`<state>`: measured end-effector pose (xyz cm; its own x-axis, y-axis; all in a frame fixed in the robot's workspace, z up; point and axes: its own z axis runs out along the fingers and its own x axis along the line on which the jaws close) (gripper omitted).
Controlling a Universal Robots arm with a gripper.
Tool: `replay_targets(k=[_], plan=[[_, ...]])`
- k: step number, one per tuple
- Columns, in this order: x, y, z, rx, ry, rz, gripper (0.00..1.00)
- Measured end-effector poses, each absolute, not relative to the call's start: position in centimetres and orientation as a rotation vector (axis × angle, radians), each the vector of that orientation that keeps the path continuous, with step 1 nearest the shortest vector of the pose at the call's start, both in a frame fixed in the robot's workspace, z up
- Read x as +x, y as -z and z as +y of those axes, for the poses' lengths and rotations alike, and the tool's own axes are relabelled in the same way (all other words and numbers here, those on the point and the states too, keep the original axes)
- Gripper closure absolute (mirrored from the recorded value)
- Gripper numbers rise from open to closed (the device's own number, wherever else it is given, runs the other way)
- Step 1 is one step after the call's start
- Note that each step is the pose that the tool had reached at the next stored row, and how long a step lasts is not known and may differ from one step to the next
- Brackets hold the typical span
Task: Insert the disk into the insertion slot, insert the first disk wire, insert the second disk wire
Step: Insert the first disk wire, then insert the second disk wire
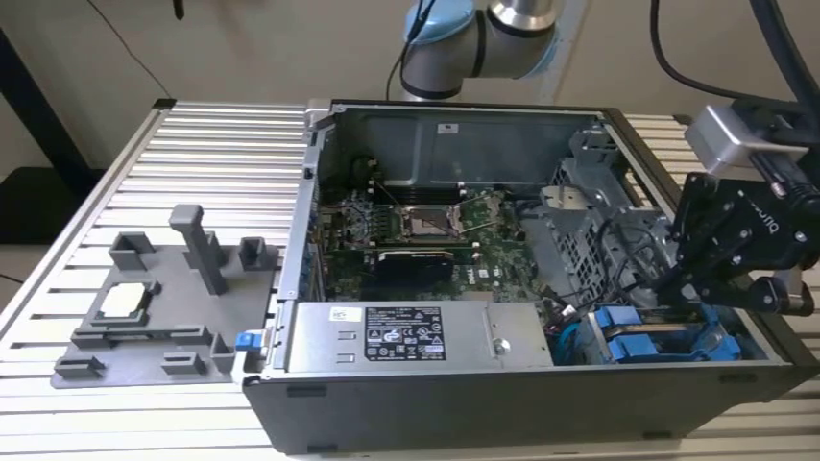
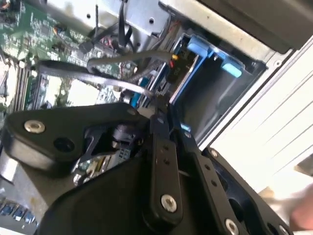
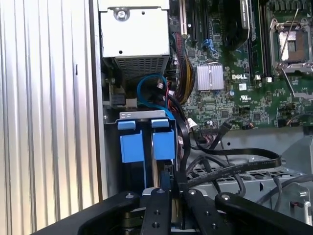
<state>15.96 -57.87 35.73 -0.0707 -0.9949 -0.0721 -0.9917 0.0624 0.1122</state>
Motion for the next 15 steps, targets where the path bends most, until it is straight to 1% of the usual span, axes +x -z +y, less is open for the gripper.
replay_targets(k=[8,15], plan=[[17.0,-35.4,-57.9,2.113,0.259,-2.26,0.84],[17.4,-34.9,-57.9,2.105,0.284,-2.252,0.84]])
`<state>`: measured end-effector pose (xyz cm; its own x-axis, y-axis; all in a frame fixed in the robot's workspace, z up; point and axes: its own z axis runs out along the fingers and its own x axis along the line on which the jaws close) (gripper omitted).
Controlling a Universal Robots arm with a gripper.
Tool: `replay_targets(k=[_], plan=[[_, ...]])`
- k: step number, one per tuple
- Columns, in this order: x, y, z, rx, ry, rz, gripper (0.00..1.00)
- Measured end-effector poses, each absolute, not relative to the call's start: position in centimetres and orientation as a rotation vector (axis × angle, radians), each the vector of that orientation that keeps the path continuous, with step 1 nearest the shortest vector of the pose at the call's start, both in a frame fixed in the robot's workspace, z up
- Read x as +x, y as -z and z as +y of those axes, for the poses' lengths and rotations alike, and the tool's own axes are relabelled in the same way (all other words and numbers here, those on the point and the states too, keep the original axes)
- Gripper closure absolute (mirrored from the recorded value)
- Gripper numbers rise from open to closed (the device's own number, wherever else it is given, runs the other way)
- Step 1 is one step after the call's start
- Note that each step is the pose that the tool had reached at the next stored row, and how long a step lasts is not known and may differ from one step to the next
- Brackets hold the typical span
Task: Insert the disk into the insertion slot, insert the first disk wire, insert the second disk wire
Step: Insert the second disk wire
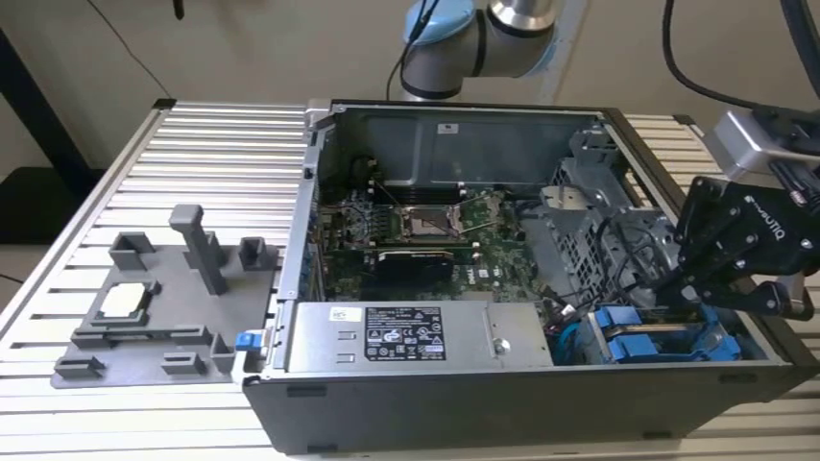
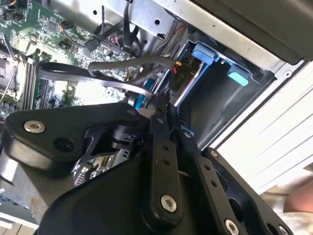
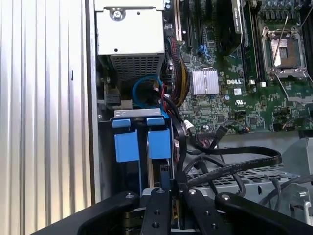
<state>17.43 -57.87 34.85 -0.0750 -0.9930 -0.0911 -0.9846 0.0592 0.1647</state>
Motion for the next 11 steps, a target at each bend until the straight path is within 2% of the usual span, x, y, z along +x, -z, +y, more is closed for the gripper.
replay_targets(k=[11], plan=[[17.99,-33.85,-57.87,2.095,0.317,-2.243,0.84]])
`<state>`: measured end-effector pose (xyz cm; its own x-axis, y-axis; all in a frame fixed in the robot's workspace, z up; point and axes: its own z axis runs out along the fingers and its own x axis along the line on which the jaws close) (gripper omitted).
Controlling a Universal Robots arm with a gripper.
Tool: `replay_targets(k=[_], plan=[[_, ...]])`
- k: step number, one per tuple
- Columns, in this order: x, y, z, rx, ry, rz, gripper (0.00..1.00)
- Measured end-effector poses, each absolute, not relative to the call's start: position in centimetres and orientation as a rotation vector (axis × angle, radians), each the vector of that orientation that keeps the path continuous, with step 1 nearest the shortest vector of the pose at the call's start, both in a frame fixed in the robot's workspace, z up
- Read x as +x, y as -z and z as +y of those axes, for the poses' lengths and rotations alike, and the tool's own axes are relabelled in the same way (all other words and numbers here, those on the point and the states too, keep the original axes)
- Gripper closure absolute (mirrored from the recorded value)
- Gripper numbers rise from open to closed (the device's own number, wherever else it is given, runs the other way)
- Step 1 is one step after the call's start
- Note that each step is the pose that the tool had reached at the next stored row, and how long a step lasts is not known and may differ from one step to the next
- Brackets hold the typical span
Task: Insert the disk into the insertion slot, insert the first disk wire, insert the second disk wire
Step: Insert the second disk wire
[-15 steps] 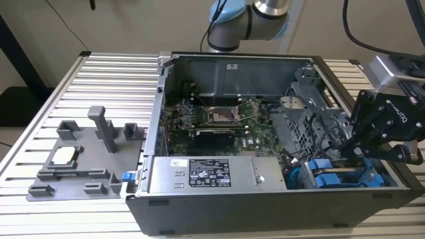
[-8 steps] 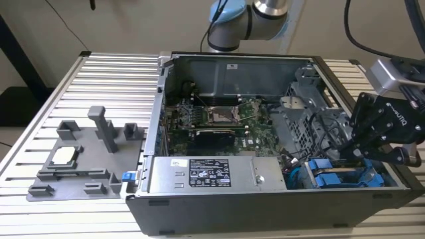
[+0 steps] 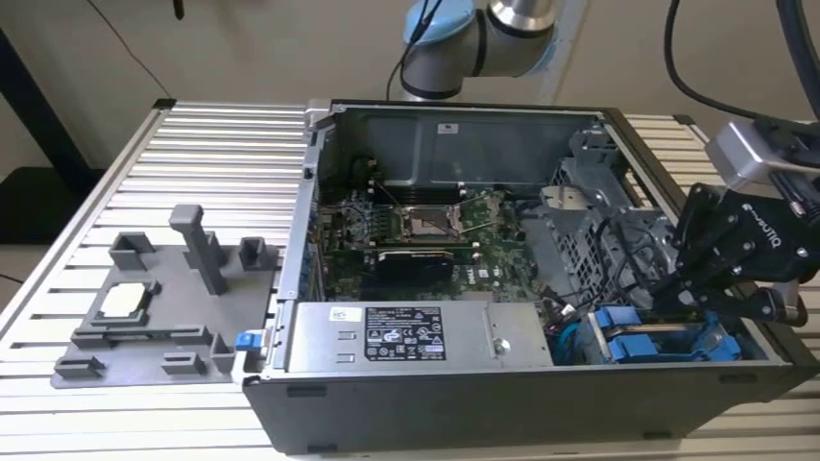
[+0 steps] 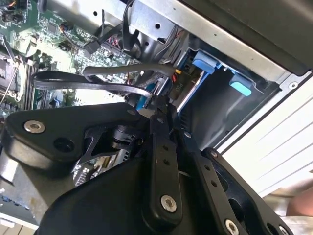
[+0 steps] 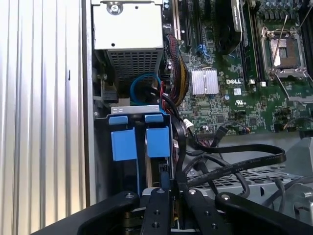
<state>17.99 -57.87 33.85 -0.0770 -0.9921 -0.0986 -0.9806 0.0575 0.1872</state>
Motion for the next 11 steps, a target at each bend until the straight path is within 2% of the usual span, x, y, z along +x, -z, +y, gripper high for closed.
replay_targets(k=[11], plan=[[18.0,-33.69,-57.91,2.095,0.325,-2.247,0.84]])
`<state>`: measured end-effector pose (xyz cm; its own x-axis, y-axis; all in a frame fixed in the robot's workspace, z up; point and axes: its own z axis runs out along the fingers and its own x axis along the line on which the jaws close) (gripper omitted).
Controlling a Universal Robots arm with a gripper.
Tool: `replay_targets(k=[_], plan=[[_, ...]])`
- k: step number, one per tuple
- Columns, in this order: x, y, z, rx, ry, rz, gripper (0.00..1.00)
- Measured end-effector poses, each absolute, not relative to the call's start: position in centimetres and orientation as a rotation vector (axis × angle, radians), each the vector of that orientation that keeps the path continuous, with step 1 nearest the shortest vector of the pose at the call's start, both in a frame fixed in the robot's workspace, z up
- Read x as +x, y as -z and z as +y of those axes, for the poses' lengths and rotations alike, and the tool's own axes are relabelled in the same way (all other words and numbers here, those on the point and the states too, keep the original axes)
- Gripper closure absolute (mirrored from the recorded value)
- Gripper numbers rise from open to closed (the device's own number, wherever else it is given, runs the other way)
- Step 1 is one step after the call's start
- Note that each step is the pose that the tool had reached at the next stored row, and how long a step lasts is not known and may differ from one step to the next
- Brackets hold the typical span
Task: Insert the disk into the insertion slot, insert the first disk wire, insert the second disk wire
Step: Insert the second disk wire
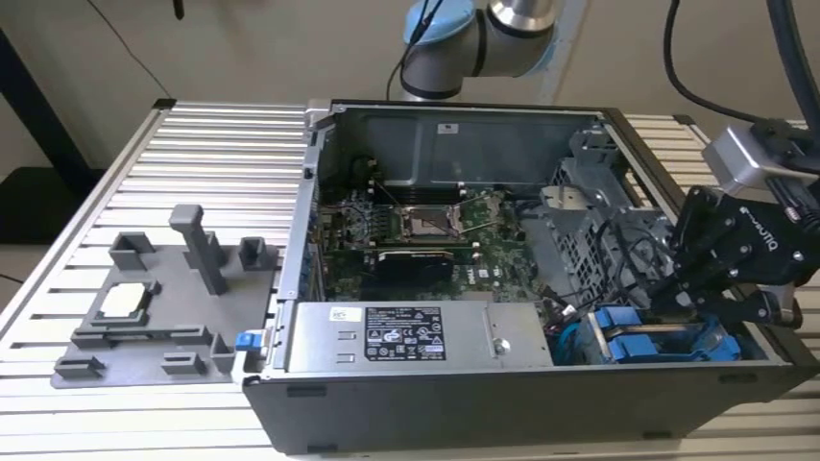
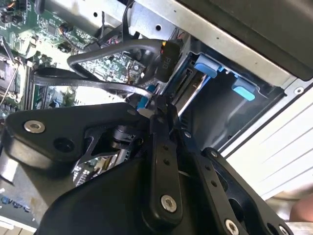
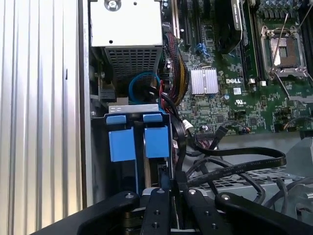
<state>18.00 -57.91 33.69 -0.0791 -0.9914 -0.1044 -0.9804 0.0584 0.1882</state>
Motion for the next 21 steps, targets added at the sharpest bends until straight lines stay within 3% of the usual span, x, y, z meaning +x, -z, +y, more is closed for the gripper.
replay_targets(k=[21], plan=[[18.72,-33.58,-58.46,2.075,0.374,-2.229,0.84]])
